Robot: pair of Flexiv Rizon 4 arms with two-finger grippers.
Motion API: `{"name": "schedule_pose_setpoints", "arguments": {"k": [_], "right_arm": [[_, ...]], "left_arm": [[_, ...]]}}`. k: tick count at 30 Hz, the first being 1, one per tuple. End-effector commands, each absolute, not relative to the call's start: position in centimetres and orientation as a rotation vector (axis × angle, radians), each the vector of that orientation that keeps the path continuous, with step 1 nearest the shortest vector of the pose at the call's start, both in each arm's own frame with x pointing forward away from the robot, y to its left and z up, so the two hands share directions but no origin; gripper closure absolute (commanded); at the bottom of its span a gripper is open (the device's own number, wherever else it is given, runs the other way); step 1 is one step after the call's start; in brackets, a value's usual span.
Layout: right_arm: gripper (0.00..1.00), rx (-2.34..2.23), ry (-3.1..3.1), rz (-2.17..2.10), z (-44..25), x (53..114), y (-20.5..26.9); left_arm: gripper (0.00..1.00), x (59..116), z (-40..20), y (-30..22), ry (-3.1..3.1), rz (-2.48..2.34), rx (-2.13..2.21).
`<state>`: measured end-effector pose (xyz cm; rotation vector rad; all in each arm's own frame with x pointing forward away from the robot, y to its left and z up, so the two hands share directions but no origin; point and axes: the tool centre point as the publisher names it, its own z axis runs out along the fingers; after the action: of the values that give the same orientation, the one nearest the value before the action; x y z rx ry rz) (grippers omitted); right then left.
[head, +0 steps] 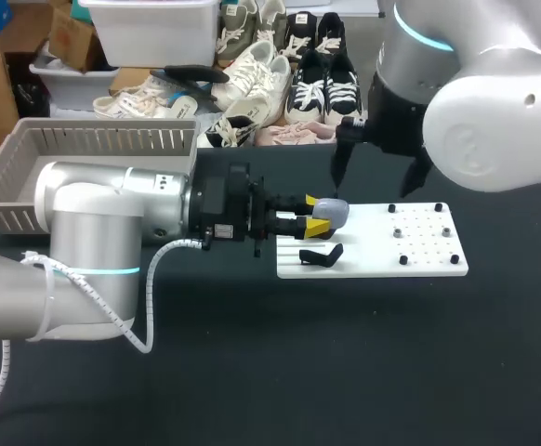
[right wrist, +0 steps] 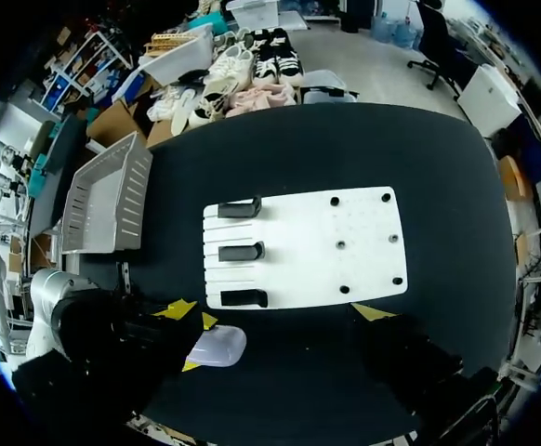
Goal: Pick up each earbud case from the left stands, insert the matching earbuds, close the lid, and place the case in the box.
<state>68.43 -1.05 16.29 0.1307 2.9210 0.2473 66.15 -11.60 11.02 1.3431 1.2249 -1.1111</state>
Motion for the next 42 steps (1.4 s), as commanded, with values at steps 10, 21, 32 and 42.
{"name": "schedule_pose_setpoints", "arguments": {"k": [10, 21, 32, 42], "right_arm": [[0.00, -0.161, 2.710, 0.368, 21.4, 62.2, -4.9], [0.00, -0.184, 2.723, 0.415, 20.9, 61.8, -6.8], [0.00, -0.184, 2.723, 0.415, 20.9, 61.8, -6.8], [0.00, -0.184, 2.723, 0.415, 20.9, 61.8, -6.8]], "left_arm": [[1.00, 66.2, 11.0, -11.6, 1.225, -1.111, 1.343], [1.00, 66.7, 16.2, -8.2, 1.380, -0.938, 1.240], [1.00, 71.2, 19.5, -1.4, 1.618, -0.590, 1.107], [1.00, 77.7, 18.9, 4.5, 1.887, -0.306, 1.043]]}}
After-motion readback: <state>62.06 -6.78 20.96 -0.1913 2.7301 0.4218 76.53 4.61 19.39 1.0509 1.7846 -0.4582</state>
